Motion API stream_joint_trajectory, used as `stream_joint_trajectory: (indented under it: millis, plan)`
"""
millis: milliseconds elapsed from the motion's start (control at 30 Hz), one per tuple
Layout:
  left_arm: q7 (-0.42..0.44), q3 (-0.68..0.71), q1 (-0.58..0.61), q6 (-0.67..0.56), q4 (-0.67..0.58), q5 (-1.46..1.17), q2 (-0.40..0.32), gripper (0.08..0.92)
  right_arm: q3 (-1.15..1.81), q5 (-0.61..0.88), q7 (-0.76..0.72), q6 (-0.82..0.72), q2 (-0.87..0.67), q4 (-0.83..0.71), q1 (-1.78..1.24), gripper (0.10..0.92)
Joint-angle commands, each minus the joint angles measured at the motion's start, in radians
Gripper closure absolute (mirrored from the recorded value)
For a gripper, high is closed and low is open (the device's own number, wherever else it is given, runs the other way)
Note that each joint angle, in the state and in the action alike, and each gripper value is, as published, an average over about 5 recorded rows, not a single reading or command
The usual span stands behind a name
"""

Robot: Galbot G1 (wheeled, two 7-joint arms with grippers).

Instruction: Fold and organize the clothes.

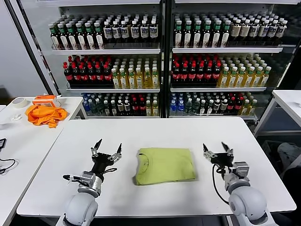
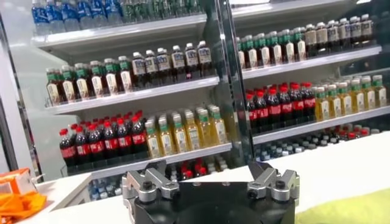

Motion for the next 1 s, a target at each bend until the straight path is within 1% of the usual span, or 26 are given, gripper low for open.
stream_joint_trajectory:
  millis: [33,200,400,567,833,1000]
  plan:
    - [0.055,-0.005,-0.023,-0.073,0.043,0.018,-0.012,0.177,0.072,-0.185,-0.031,0.22,-0.021,-0.136,0.007,0.227]
    - [0.083,-0.011,-0.05,-0.113,0.074,0.028,-0.014,0.177,0.075,-0.15,-0.026,0.215,-0.023,-0.142,0.001,0.204]
    - [0.107,-0.022,-0.085,-0.153,0.124,0.045,-0.045,0.177,0.064,-0.121,-0.035,0.202,-0.034,-0.135,0.012,0.203]
    - [0.106,-0.041,-0.088,-0.17,0.149,0.081,-0.056,0.177,0.055,-0.124,-0.071,0.182,-0.042,-0.127,0.026,0.203]
    - [0.091,-0.066,-0.079,-0.169,0.155,0.098,-0.057,0.177,0.057,-0.19,-0.045,0.188,-0.012,-0.126,0.029,0.203]
    - [0.093,-0.036,-0.09,-0.172,0.156,0.057,-0.06,0.177,0.061,-0.158,-0.028,0.174,-0.003,-0.131,0.025,0.203]
